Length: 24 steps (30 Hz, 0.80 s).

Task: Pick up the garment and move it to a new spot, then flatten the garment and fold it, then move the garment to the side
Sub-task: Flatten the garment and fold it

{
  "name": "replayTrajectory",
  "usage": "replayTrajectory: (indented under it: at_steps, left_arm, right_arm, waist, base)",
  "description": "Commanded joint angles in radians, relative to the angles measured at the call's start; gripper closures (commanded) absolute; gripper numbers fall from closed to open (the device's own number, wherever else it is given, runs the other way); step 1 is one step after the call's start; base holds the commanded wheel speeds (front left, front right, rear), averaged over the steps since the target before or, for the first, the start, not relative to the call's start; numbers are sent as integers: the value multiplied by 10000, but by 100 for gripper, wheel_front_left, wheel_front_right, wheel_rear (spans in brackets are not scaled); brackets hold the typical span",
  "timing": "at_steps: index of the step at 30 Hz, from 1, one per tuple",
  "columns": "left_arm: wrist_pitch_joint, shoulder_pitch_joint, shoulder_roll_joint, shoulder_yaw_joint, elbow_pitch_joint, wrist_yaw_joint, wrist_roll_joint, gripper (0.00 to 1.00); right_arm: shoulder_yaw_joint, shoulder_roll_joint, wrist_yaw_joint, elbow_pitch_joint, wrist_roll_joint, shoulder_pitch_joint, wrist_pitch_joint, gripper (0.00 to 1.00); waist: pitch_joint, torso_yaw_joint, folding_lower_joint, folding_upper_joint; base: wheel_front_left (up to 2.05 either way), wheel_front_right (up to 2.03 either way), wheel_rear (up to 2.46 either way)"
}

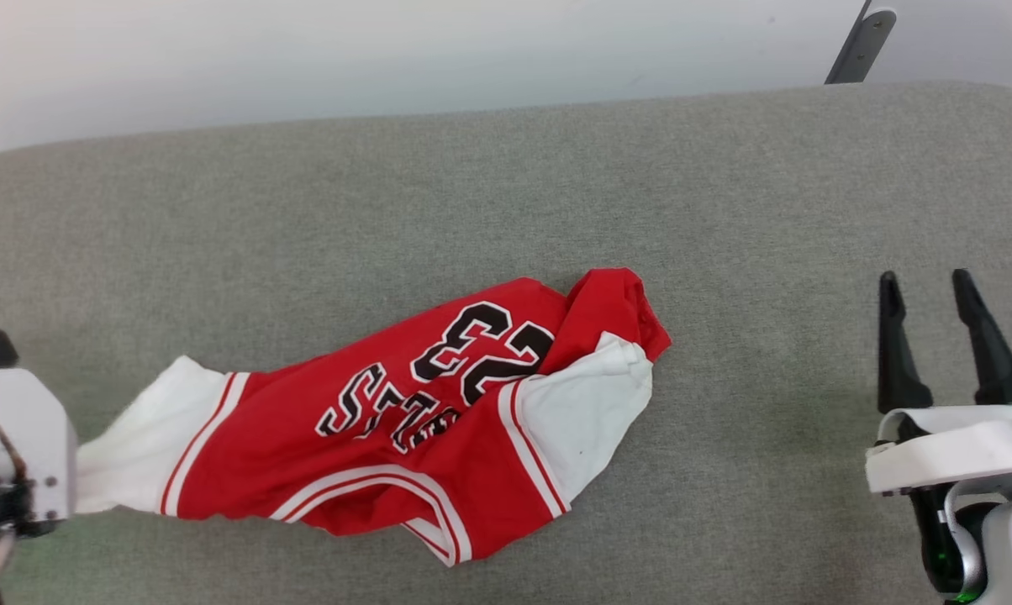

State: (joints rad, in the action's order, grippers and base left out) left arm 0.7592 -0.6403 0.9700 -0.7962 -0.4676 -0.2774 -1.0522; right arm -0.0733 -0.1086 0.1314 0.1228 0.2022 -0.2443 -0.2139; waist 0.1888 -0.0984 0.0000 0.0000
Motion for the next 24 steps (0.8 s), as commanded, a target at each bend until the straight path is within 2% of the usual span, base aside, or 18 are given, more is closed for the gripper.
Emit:
replayTrajectory:
  at_steps: [1, 2, 3, 4, 5, 6, 15, 24]
  left_arm:
    - [-267, 135, -104, 88, 64, -91, 18, 100]
    - [-475, 188, -168, 181, 98, -115, -70, 100]
    - [-652, 279, -249, 246, 127, -104, -148, 93]
    - [-792, 357, -293, 240, 154, -81, -127, 57]
    - [-905, 386, -357, 268, 185, -49, -156, 4]
    - [-1010, 400, -431, 334, 226, -37, -248, 0]
    - [-2017, 342, -480, 571, 1064, -156, 9, 0]
    - [-4927, 956, -813, 1219, 2534, -179, 389, 0]
  right_arm:
    - [122, 9, -15, 2, 51, 73, 26, 0]
    - [200, -11, -15, 4, 93, 80, 31, 0]
    - [299, -58, -15, 15, 127, 87, 66, 0]
    - [383, -103, -15, 33, 185, 93, 83, 0]
    - [453, -143, -15, 42, 207, 105, 112, 0]
    - [527, -185, -15, 44, 230, 116, 151, 0]
    - [1558, -696, -15, 56, 796, 338, 961, 0]
    - [2884, -1148, -15, 257, 1845, 587, 2654, 0]
  waist:
    - [-18, 20, 0, 0]
    - [-35, 35, 0, 0]
    - [-48, 48, 0, 0]
    - [-68, 66, 0, 0]
    - [-99, 98, 0, 0]
    - [-137, 130, 0, 0]
    - [-461, 576, 0, 0]
    - [-579, 1201, 0, 0]
  base:
    - [0, 0, 0]
    - [0, 0, 0]
    - [0, 0, 0]
    - [0, 0, 0]
    - [0, 0, 0]
    - [0, 0, 0]
    - [0, 0, 0]
    - [0, 0, 0]
